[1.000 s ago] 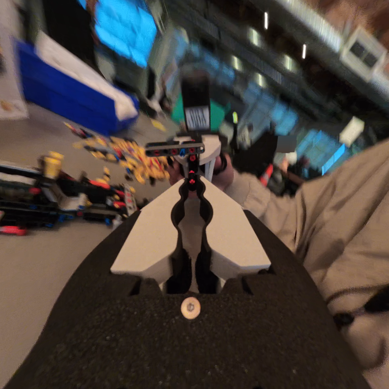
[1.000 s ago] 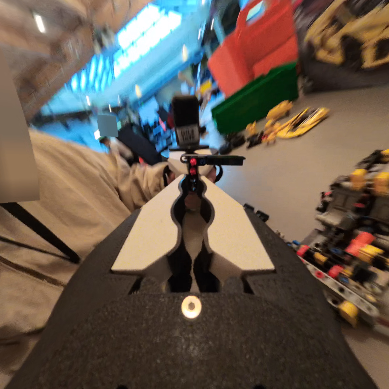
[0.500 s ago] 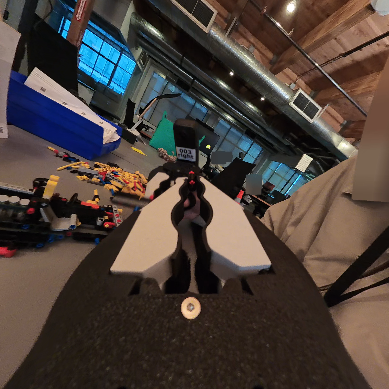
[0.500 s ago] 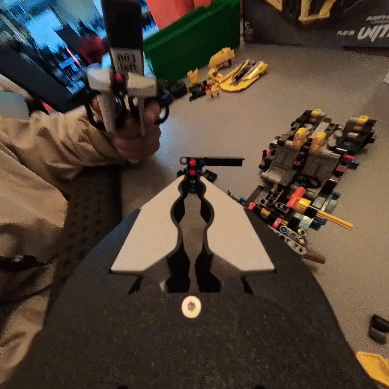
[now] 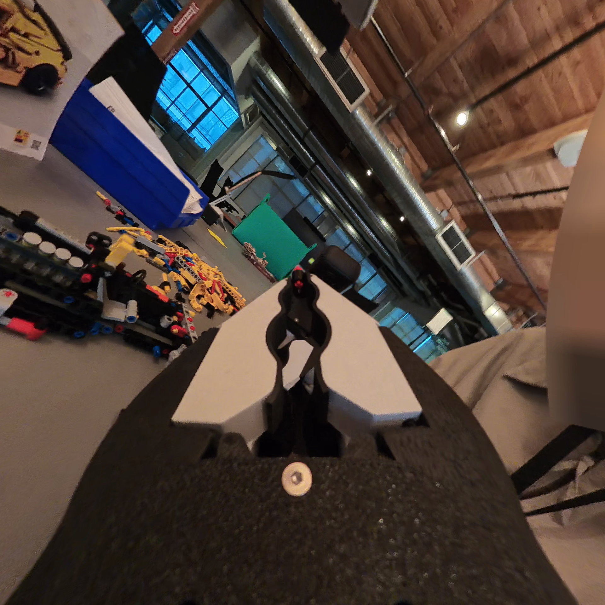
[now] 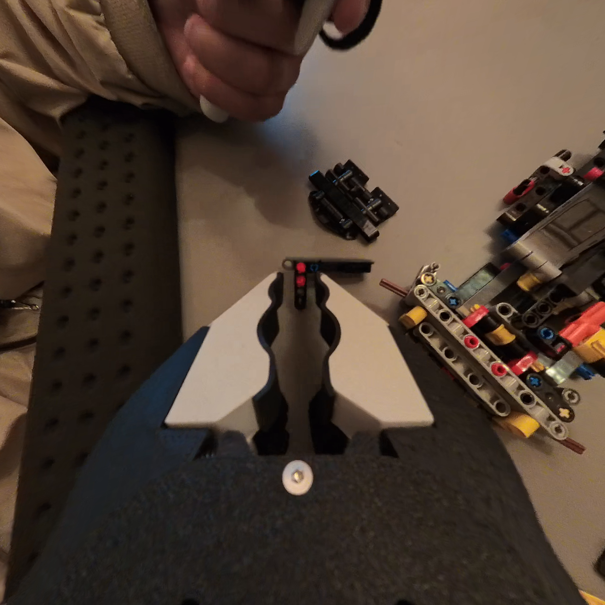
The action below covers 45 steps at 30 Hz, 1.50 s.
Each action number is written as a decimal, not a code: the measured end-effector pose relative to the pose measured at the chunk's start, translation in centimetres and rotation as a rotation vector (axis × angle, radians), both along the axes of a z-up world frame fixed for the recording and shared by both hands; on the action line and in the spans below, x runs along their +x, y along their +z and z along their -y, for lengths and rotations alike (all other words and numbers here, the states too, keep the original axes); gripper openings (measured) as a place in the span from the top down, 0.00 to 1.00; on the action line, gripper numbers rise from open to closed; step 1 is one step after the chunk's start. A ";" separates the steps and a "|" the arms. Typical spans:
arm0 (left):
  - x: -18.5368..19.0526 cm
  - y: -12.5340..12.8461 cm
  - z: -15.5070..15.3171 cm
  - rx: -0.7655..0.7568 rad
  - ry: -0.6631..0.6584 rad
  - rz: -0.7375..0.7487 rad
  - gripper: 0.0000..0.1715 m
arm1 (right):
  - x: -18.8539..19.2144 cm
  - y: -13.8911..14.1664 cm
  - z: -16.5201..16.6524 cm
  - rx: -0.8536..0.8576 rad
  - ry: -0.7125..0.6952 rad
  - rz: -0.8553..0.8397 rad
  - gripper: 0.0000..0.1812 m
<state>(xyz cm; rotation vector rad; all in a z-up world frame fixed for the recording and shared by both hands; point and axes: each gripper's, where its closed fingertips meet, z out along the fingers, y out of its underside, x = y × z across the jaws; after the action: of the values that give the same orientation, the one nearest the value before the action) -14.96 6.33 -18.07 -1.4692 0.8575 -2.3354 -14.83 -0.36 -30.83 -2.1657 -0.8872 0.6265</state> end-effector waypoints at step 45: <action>-0.4 -0.2 3.7 0.007 -0.205 -0.025 0.96 | -1.4 11.9 -4.7 0.814 -0.285 0.016 0.92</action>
<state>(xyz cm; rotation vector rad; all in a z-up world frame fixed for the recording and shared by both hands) -15.33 2.67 -18.32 -1.4735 1.0680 -2.4587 -16.22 4.30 -18.95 -1.5050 -0.6602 0.0660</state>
